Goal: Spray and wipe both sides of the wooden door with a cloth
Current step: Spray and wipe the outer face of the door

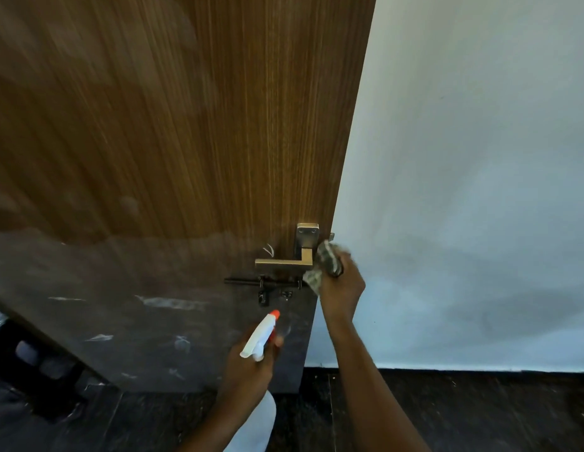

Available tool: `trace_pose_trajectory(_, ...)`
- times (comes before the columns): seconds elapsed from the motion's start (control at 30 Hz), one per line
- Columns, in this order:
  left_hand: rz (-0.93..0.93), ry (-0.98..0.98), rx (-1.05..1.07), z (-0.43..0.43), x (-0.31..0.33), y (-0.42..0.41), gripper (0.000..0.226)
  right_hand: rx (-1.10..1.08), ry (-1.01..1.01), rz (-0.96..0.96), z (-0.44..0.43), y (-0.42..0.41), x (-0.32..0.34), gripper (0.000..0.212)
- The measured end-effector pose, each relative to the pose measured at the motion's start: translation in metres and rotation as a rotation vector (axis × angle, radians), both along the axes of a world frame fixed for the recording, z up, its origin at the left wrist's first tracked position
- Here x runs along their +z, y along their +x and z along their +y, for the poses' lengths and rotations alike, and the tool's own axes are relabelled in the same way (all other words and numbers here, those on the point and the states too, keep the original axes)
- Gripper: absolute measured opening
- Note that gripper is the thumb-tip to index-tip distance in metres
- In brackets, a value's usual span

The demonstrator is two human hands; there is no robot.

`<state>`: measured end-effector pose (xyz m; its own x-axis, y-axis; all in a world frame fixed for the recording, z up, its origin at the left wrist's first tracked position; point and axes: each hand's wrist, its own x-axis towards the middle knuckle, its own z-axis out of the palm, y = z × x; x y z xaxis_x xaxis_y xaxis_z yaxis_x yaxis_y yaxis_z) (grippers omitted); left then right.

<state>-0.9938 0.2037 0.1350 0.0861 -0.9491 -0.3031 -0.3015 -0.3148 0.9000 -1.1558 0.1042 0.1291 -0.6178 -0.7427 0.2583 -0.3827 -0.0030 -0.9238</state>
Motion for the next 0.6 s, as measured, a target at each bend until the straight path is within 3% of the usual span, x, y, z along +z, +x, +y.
trace_pose_trajectory(0.13,0.024,-0.033,0.006,0.0,-0.002,0.0,0.043,-0.031,-0.031,0.038,-0.003,0.007,0.006,0.037)
trace_pose_trajectory(0.3,0.027,0.009,0.039,0.001,0.001,0.0,0.055,0.003,0.262,0.027,0.012,0.01,-0.044,0.024)
trace_pose_trajectory(0.5,0.051,0.01,0.099,0.001,0.002,0.029,0.06,-0.094,0.127,-0.158,0.004,0.071,-0.039,0.025)
trace_pose_trajectory(0.6,0.053,-0.005,0.113,-0.002,0.006,0.051,0.051,-0.142,0.102,-0.062,-0.003,0.094,-0.044,0.031)
